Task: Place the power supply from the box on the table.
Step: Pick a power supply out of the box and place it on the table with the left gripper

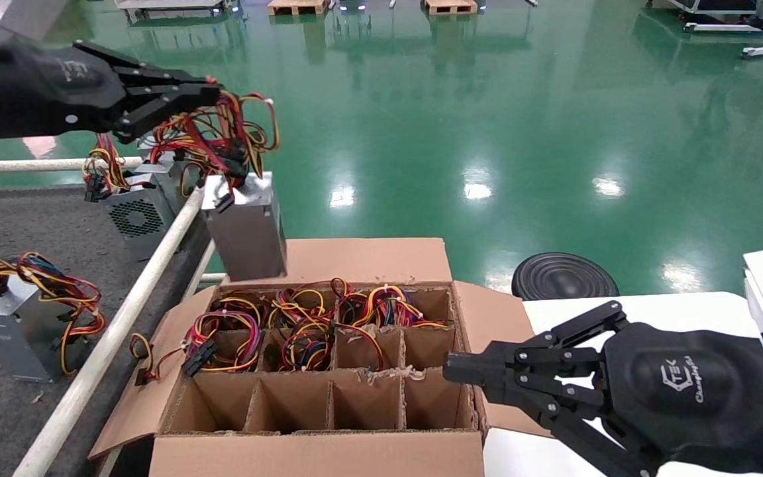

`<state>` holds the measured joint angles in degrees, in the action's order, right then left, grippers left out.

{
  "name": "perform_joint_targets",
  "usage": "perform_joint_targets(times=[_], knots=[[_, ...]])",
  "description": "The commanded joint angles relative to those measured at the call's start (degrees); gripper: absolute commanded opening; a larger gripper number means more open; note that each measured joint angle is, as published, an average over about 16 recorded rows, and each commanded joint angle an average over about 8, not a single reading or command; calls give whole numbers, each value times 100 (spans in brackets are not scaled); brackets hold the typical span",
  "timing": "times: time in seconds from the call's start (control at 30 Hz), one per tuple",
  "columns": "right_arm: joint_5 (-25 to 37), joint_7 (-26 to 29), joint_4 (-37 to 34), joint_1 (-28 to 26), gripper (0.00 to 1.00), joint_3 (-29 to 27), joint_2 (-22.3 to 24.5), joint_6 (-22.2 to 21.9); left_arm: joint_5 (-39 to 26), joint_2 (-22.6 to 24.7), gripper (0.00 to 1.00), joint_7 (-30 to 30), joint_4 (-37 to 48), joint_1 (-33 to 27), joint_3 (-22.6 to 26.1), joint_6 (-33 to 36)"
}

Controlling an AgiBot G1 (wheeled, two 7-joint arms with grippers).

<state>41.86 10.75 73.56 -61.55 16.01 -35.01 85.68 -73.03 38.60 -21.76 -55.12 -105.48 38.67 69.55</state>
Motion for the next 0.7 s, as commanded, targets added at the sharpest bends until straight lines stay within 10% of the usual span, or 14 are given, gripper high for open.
perform_joint_targets(times=[0.03, 0.7], knots=[[0, 0, 0, 0, 0, 0, 0, 0, -116, 45, 0, 168, 224, -83, 63, 10], [0, 0, 0, 0, 0, 0, 0, 0, -693, 205, 0, 1136, 1668, -764, 157, 151]])
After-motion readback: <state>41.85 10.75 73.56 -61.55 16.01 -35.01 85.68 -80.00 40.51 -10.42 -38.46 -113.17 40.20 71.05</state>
